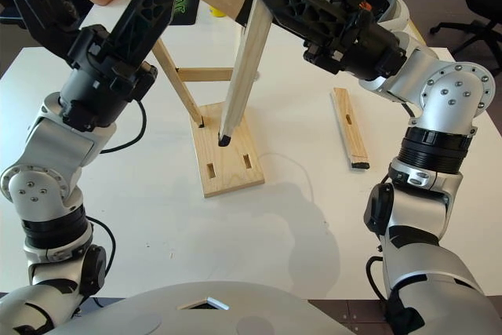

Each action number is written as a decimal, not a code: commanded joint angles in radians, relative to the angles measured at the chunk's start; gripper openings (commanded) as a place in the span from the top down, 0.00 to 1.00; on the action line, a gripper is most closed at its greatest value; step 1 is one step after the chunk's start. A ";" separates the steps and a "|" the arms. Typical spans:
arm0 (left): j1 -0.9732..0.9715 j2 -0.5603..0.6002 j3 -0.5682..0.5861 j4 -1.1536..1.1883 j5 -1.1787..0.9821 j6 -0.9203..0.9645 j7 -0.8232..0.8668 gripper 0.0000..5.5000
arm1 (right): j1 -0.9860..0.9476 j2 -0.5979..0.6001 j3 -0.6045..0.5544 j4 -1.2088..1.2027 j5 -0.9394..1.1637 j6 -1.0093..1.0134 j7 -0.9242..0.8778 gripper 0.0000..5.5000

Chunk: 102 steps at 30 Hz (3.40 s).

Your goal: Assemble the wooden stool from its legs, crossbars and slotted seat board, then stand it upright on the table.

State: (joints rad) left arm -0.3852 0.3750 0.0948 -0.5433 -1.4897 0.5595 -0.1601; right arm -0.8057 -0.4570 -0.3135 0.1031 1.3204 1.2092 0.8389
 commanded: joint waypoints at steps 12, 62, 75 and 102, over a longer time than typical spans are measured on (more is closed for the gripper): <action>0.017 -0.007 -0.069 -0.016 0.055 0.045 -0.009 0.92 | -0.045 0.045 -0.018 0.000 0.124 0.018 -0.103 0.63; 0.214 0.056 0.103 0.046 0.119 0.041 -0.082 0.68 | -0.077 -0.015 -0.018 0.099 -0.037 -0.100 -0.011 0.63; -0.062 -0.062 0.263 0.114 -0.017 -0.130 0.124 0.91 | -0.057 0.003 -0.019 0.059 -0.034 -0.081 -0.010 0.63; -0.226 -0.434 0.072 0.209 0.091 -0.263 0.113 1.00 | 0.011 0.252 0.017 -0.099 0.085 -0.134 -0.277 0.63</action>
State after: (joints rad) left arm -0.6361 -0.0028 0.2776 -0.3209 -1.4486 0.2518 -0.0417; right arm -0.7823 -0.2571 -0.3345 0.0428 1.3918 1.0772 0.5955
